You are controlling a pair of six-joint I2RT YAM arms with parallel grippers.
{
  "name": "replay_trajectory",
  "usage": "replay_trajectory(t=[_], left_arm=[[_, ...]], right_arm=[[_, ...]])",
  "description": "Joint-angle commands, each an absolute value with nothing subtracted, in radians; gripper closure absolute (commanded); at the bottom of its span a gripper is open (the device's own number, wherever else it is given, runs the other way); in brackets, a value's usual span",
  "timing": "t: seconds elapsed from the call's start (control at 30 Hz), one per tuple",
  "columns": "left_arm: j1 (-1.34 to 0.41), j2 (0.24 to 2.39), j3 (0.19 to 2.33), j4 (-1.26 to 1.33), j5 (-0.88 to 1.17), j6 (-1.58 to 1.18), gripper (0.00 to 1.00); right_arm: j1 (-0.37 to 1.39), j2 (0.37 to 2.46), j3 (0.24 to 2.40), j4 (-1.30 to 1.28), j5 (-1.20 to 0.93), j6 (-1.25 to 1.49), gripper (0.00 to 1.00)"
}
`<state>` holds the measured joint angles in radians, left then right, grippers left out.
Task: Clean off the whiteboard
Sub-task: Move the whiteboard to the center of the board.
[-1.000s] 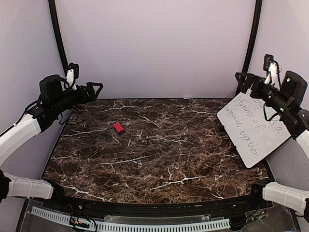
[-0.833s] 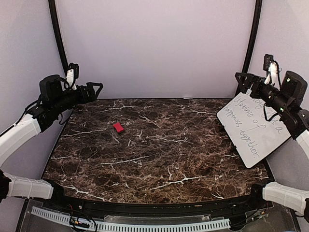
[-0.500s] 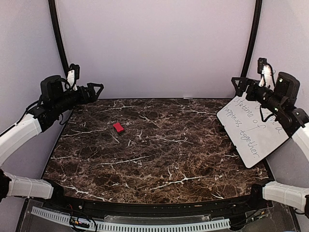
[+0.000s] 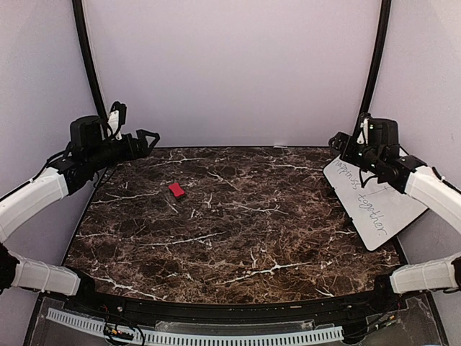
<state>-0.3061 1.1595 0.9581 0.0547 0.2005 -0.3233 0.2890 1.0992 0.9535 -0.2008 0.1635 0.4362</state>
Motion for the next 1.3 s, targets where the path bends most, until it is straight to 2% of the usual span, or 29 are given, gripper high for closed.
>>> replay_trajectory(t=[0.0, 0.17, 0.67, 1.03, 1.27], left_arm=[[-0.310, 1.155, 0.932, 0.072, 0.213, -0.336, 0.01], [-0.310, 1.162, 0.922, 0.080, 0.216, -0.340, 0.01], [-0.310, 1.187, 0.901, 0.086, 0.221, -0.363, 0.01], [-0.310, 1.190, 0.897, 0.091, 0.231, -0.369, 0.01], [-0.310, 1.190, 0.896, 0.093, 0.236, -0.371, 0.01]], right_arm=[[0.363, 1.168, 0.953, -0.169, 0.395, 0.575, 0.05], [0.417, 1.278, 0.971, -0.181, 0.536, 0.702, 0.04], [0.439, 1.662, 1.162, -0.378, 0.671, 1.059, 0.05], [0.440, 1.836, 1.261, -0.501, 0.759, 1.275, 0.10], [0.440, 1.893, 1.276, -0.521, 0.771, 1.347, 0.17]])
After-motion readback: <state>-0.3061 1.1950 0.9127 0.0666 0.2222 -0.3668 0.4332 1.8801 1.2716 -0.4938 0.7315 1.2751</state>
